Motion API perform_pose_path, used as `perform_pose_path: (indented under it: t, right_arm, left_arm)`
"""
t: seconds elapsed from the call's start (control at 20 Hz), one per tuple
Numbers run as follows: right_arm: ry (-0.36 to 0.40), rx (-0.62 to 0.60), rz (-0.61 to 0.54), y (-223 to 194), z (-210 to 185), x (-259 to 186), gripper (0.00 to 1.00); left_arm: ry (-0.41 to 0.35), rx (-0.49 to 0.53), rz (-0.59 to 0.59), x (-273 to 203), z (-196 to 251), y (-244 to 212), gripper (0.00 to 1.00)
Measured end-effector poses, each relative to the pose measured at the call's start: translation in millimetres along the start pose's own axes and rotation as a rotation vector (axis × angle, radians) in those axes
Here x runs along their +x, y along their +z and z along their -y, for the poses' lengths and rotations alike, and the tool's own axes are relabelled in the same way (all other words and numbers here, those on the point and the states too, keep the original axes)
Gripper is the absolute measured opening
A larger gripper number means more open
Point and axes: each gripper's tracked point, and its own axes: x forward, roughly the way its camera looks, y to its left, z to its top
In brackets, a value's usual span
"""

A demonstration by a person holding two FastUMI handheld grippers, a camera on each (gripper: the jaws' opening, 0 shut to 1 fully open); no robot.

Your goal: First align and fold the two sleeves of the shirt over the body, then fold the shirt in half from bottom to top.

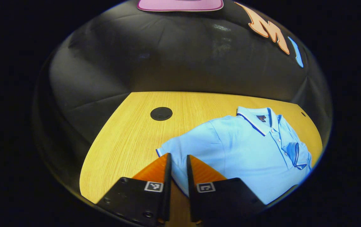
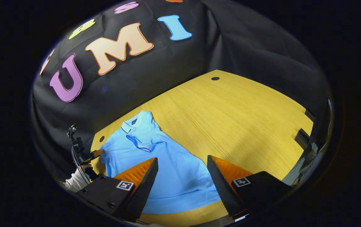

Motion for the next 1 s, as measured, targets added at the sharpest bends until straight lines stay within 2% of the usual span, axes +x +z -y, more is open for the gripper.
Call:
perform_pose_path:
  t: [0.05, 0.15, 0.3, 0.5, 0.75, 1.0]
  right_arm:
    - [0.005, -0.006, 0.001, 0, -2, 1, 0.98]
    - [0.021, -0.009, 0.003, 0, -9, 2, 0.98]
    - [0.039, -0.013, 0.002, -1, -13, 9, 0.98]
    - [0.062, -0.020, 0.004, -1, -16, 14, 0.98]
    - [0.072, -0.034, 0.007, 1, -11, 14, 0.98]
    - [0.055, -0.026, 0.025, -2, 2, 5, 0.98]
  left_arm:
    - [-0.012, -0.001, 0.002, -1, 2, 1, 0.11]
    - [-0.031, 0.001, -0.004, -2, 6, 0, 0.00]
    - [-0.039, 0.007, -0.006, -8, 12, 6, 0.00]
    - [-0.058, 0.037, 0.065, -25, 38, 40, 0.00]
    - [-0.183, 0.051, 0.088, -35, 119, 58, 0.00]
    - [-0.282, 0.039, 0.014, -34, 192, 31, 0.00]
